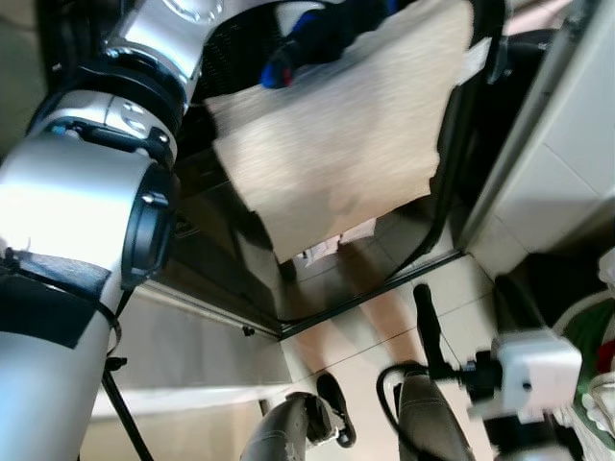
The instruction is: Clothes washing
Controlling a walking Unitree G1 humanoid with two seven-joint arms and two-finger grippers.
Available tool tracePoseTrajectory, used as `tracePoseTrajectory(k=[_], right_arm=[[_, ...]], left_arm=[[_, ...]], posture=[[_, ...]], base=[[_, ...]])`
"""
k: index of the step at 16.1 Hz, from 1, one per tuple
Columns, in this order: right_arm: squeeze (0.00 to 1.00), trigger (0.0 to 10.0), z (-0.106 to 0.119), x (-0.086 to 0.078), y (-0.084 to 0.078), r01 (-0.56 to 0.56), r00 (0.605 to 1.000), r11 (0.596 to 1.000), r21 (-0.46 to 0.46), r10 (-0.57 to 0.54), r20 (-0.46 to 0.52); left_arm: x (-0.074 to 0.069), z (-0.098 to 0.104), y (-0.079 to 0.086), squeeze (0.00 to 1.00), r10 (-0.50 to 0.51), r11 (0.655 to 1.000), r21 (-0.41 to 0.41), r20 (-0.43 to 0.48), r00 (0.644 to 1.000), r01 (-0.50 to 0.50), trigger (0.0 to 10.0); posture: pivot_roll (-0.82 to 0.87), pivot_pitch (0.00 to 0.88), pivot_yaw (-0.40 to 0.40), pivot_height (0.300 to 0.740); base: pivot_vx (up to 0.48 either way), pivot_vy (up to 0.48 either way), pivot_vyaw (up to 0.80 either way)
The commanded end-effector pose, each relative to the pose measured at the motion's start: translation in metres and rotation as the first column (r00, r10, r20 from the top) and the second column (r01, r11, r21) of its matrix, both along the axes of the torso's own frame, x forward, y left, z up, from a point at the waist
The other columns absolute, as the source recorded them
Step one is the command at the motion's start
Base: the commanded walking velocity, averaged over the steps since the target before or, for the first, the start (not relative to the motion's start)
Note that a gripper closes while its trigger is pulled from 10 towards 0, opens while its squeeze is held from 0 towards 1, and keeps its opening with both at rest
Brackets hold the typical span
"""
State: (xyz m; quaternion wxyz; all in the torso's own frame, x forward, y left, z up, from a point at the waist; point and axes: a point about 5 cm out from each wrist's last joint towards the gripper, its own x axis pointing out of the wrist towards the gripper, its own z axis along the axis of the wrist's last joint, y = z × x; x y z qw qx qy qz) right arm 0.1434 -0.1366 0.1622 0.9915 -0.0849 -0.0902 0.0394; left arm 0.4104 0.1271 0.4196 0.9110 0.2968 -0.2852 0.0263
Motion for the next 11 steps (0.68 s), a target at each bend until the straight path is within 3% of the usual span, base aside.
tracePoseTrajectory(k=[1, 2, 3, 4, 5, 8, 11], right_arm=[[0.51, 10.0, -0.004, -0.002, 0.001, -0.007, 0.999, 1.0, 0.008, 0.008, -0.034], [0.5, 10.0, 0.003, 0.012, -0.004, 0.005, 1.0, 1.0, -0.01, -0.005, 0.016], [0.5, 10.0, 0.005, 0.018, -0.007, 0.015, 0.999, 1.0, -0.013, -0.015, 0.032], [0.5, 10.0, 0.014, 0.042, -0.018, 0.064, 0.993, 0.998, -0.005, -0.063, 0.099], [0.49, 10.0, 0.02, 0.055, -0.022, 0.082, 0.987, 0.997, 0.006, -0.082, 0.137], [0.48, 10.0, 0.03, 0.084, -0.027, 0.112, 0.974, 0.994, 0.004, -0.111, 0.197], [0.47, 10.0, 0.038, 0.11, -0.028, 0.114, 0.964, 0.992, 0.048, -0.122, 0.236]], left_arm=[[-0.012, 0.032, 0.006, 0.0, -0.021, 0.999, -0.028, 0.108, 0.994, 0.024, 10.0], [-0.014, 0.032, -0.003, 0.0, -0.132, 0.99, -0.037, 0.112, 0.985, 0.137, 10.0], [-0.014, 0.029, -0.007, 0.0, -0.171, 0.984, -0.033, 0.101, 0.98, 0.175, 10.0], [-0.011, 0.004, -0.022, 0.0, -0.332, 0.941, -0.057, 0.045, 0.942, 0.334, 10.0], [-0.011, -0.008, -0.028, 0.0, -0.41, 0.908, -0.071, 0.048, 0.911, 0.412, 10.0], [-0.023, -0.027, -0.041, 0.0, -0.537, 0.841, -0.02, 0.088, 0.839, 0.54, 10.0], [-0.043, -0.075, -0.052, 0.0, -0.632, 0.768, -0.109, 0.027, 0.774, 0.631, 10.0]], posture=[[-0.43, 0.186, 0.282, 0.74], [-0.41, 0.157, 0.275, 0.74], [-0.41, 0.15, 0.272, 0.74], [-0.37, 0.103, 0.261, 0.74], [-0.36, 0.075, 0.25, 0.74], [-0.31, 0.012, 0.226, 0.74], [-0.26, 0.0, 0.199, 0.74]], base=[[0.0, 0.0, 0.0], [0.0, 0.0, 0.0], [0.0, 0.0, 0.0], [0.0, 0.0, 0.0], [0.0, 0.0, 0.0], [0.0, 0.0, 0.0], [0.0, 0.0, 0.0]])
